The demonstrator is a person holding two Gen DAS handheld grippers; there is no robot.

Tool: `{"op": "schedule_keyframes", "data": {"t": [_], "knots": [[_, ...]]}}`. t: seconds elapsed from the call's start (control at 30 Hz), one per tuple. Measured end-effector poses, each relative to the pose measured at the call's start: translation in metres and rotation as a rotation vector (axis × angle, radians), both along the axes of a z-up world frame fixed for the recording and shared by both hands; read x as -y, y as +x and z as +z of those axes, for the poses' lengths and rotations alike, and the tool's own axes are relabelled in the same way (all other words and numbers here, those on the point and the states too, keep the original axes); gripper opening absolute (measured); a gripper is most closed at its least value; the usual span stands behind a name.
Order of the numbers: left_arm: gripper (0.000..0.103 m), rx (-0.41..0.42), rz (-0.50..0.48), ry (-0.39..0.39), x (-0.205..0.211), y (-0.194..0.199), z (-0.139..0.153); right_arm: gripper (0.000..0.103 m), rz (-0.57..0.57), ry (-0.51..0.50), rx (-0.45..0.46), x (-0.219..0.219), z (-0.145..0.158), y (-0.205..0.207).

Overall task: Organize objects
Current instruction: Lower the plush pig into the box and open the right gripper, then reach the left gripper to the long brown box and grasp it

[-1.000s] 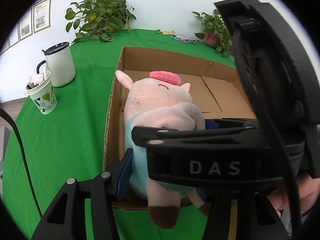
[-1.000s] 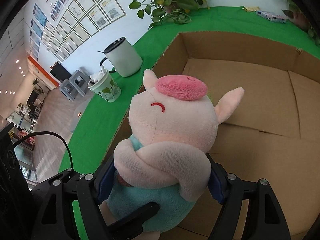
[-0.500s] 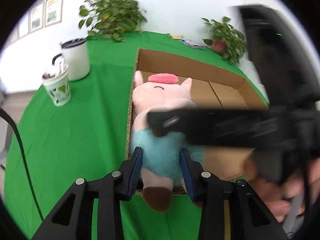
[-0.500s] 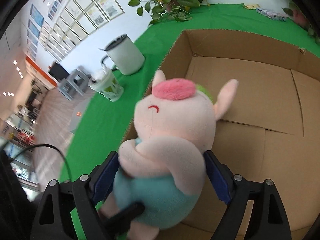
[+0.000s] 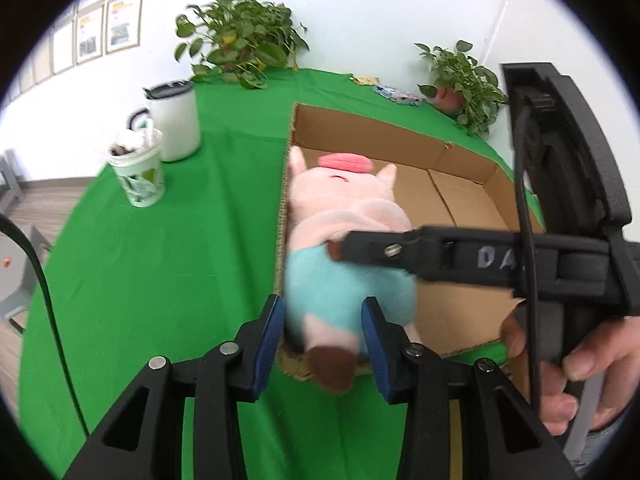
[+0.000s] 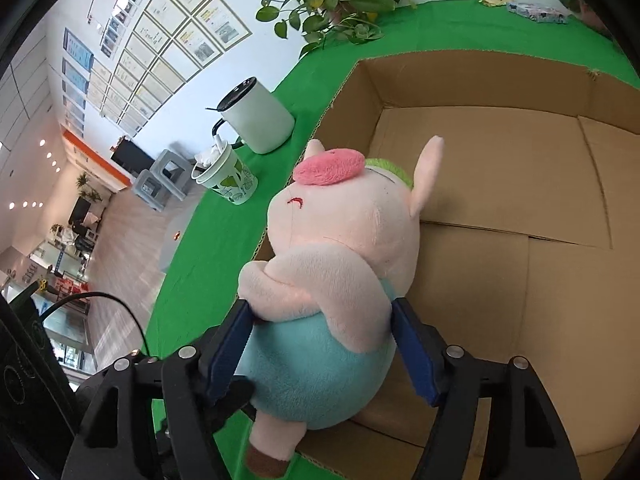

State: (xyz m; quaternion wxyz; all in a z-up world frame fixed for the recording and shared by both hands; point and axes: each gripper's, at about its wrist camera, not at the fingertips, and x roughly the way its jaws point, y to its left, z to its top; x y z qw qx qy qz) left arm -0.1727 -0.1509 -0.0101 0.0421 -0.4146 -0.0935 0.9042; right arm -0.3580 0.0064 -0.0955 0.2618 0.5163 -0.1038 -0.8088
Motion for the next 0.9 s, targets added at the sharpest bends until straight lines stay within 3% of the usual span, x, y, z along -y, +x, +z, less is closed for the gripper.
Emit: {"op": "schedule_keyframes", "data": {"t": [0.07, 0.13, 0.2, 0.23, 0.37, 0.53, 0.77, 0.8, 0.83, 0.9], "knots": [[0.055, -0.020, 0.016, -0.020, 0.001, 0.008, 0.006, 0.079, -0.028, -0.001, -0.025, -0.007, 0.019, 0.005], [0.059, -0.061, 0.018, -0.034, -0.001, 0.023, 0.015, 0.098, -0.054, 0.007, -0.083, -0.023, 0.042, 0.030], [0.070, -0.116, 0.027, -0.087, -0.005, 0.042, 0.025, 0.101, -0.088, 0.045, -0.169, -0.041, 0.057, 0.061], [0.080, -0.154, 0.042, -0.125, -0.009, 0.054, 0.031, 0.101, -0.103, 0.061, -0.195, -0.052, 0.065, 0.079], [0.082, -0.245, 0.057, -0.208, -0.027, 0.088, 0.045, 0.102, -0.190, 0.137, -0.326, -0.100, 0.088, 0.162], [0.082, -0.265, 0.038, -0.158, -0.052, 0.109, 0.053, 0.102, -0.253, 0.181, -0.386, -0.156, 0.095, 0.254], [0.082, -0.304, 0.008, -0.158, -0.096, 0.135, 0.056, 0.100, -0.278, 0.232, -0.446, -0.182, 0.098, 0.318], [0.081, -0.314, 0.007, -0.158, -0.100, 0.138, 0.056, 0.091, -0.281, 0.235, -0.453, -0.185, 0.098, 0.321], [0.080, -0.325, 0.004, -0.157, -0.104, 0.141, 0.056, 0.069, -0.287, 0.253, -0.465, -0.190, 0.098, 0.327], [0.050, -0.324, -0.013, -0.150, -0.110, 0.144, 0.055, 0.039, -0.299, 0.271, -0.470, -0.197, 0.097, 0.333]]}}
